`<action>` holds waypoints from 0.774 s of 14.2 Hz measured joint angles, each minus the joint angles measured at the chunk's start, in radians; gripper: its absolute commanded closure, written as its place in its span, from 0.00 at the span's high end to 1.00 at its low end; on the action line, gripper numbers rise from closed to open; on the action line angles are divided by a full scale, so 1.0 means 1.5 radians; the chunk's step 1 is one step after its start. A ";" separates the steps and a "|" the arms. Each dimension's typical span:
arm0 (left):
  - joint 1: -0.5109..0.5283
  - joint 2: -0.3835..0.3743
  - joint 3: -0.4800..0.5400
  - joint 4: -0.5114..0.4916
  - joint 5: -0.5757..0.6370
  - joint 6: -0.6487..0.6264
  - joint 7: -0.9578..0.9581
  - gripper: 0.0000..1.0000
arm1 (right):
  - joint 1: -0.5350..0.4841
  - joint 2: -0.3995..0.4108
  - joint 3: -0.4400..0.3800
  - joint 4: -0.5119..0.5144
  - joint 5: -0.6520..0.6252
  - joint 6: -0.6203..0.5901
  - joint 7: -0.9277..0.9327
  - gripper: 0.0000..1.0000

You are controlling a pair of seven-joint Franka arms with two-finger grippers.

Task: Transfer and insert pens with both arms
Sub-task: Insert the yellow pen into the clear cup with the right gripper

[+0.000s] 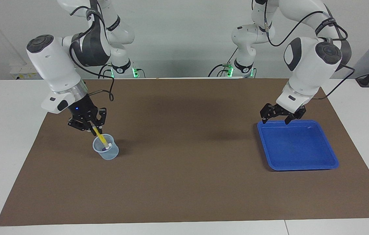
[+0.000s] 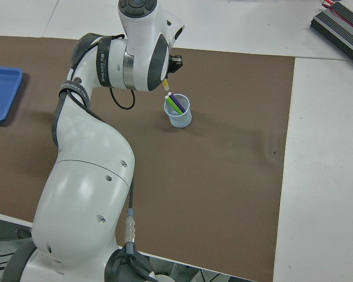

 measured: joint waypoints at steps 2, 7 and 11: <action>0.010 -0.038 0.006 0.000 0.001 -0.018 0.000 1.00 | -0.003 -0.008 0.000 -0.023 -0.003 0.000 0.000 0.00; 0.044 -0.108 0.010 -0.005 0.002 -0.102 0.007 1.00 | -0.015 -0.014 0.000 -0.070 -0.009 0.000 0.000 0.00; 0.044 -0.108 0.008 -0.012 0.002 -0.102 0.007 1.00 | -0.015 -0.015 0.001 -0.082 -0.009 0.000 0.000 0.60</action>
